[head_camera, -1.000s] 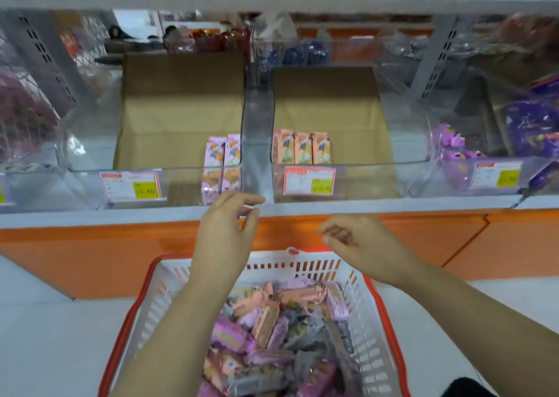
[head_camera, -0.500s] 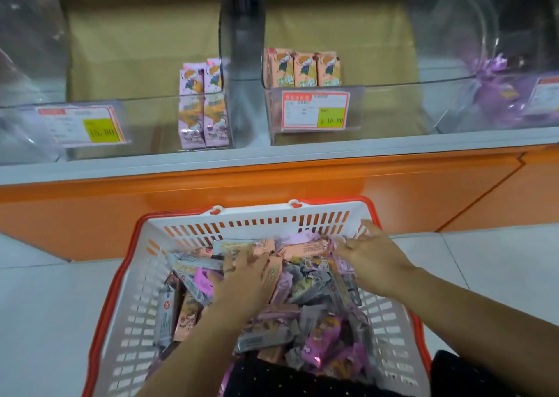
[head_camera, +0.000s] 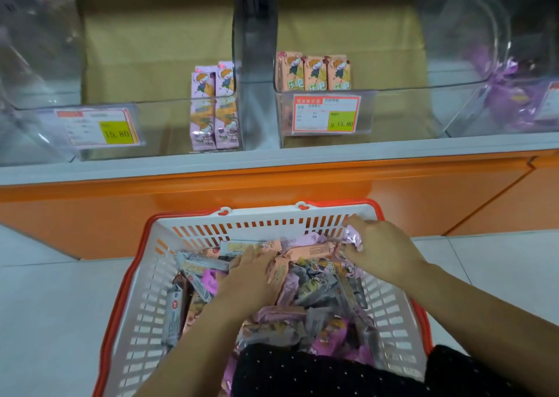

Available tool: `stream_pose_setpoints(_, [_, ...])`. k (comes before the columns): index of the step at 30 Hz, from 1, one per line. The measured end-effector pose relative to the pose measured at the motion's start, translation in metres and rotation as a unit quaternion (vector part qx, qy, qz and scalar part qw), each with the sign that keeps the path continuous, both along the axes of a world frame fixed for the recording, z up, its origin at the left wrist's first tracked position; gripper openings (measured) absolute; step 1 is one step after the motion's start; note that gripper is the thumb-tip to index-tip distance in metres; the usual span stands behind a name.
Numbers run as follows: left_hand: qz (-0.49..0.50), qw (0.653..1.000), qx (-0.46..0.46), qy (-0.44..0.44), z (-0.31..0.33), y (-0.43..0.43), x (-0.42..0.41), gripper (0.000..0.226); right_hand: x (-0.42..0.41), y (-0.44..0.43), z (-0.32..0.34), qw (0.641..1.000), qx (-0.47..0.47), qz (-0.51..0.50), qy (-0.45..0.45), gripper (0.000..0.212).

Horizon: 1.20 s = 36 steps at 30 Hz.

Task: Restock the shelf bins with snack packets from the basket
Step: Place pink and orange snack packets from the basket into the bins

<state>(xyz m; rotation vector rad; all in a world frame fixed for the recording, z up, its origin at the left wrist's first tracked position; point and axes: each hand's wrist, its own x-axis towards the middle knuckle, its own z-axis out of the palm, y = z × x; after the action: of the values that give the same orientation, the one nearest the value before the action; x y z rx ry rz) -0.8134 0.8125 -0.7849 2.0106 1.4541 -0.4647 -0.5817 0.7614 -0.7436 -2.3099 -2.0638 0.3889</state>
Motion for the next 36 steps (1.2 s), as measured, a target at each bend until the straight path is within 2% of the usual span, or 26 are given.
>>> stream_pose_setpoints(4, [-0.024,0.994,0.014,-0.103,0.050,0.003,-0.003,0.055,0.001,0.000,0.052,0.978,0.023,-0.071,0.194,0.018])
stream_pose_setpoints(6, [-0.024,0.985,0.015,-0.171,0.079,0.001,-0.002,0.046,0.001,-0.001,0.077,0.967,0.038,-0.063,0.242,0.009])
stream_pose_setpoints(10, [0.014,0.961,0.012,-0.275,0.128,-0.005,0.000,0.045,-0.010,0.002,0.127,0.951,0.075,-0.042,0.298,0.007])
stream_pose_setpoints(14, [0.056,0.924,0.017,-0.377,0.166,-0.011,-0.007,0.035,-0.034,0.003,0.172,0.910,0.118,-0.033,0.395,0.004])
stream_pose_setpoints(16, [0.126,0.890,0.022,-0.438,0.183,-0.015,-0.015,0.032,-0.048,0.004,0.189,0.881,0.142,-0.050,0.449,0.010])
stream_pose_setpoints(18, [0.231,0.824,-0.005,-0.517,0.198,-0.018,-0.022,0.033,-0.063,0.007,0.202,0.850,0.155,-0.076,0.497,0.015])
stream_pose_setpoints(20, [0.301,0.756,-0.051,-0.579,0.211,-0.021,-0.029,0.031,-0.078,0.011,0.211,0.835,0.163,-0.081,0.520,0.019])
stream_pose_setpoints(22, [0.315,0.719,-0.085,-0.614,0.221,-0.022,-0.036,0.027,-0.094,0.015,0.216,0.835,0.169,-0.068,0.520,0.020])
stream_pose_setpoints(25, [0.325,0.687,-0.088,-0.644,0.232,-0.020,-0.043,0.037,-0.119,0.020,0.218,0.846,0.164,-0.039,0.506,0.025])
stream_pose_setpoints(28, [0.322,0.681,-0.060,-0.655,0.239,-0.011,-0.052,0.021,-0.136,0.028,0.218,0.859,0.145,0.010,0.491,0.024])
stream_pose_setpoints(31, [0.329,0.680,-0.042,-0.654,0.247,0.005,-0.062,0.019,-0.131,0.042,0.223,0.881,0.132,0.035,0.453,0.010])
stream_pose_setpoints(33, [0.333,0.695,-0.002,-0.637,0.253,0.023,-0.068,0.028,-0.115,0.057,0.223,0.929,0.182,0.031,0.322,0.019])
stream_pose_setpoints(35, [0.321,0.739,0.072,-0.588,0.258,0.046,-0.071,0.043,-0.102,0.070,0.222,0.963,0.195,0.038,0.179,0.041])
stream_pose_setpoints(36, [0.310,0.764,0.110,-0.556,0.261,0.057,-0.071,0.050,-0.100,0.076,0.221,0.973,0.180,0.037,0.140,0.049])
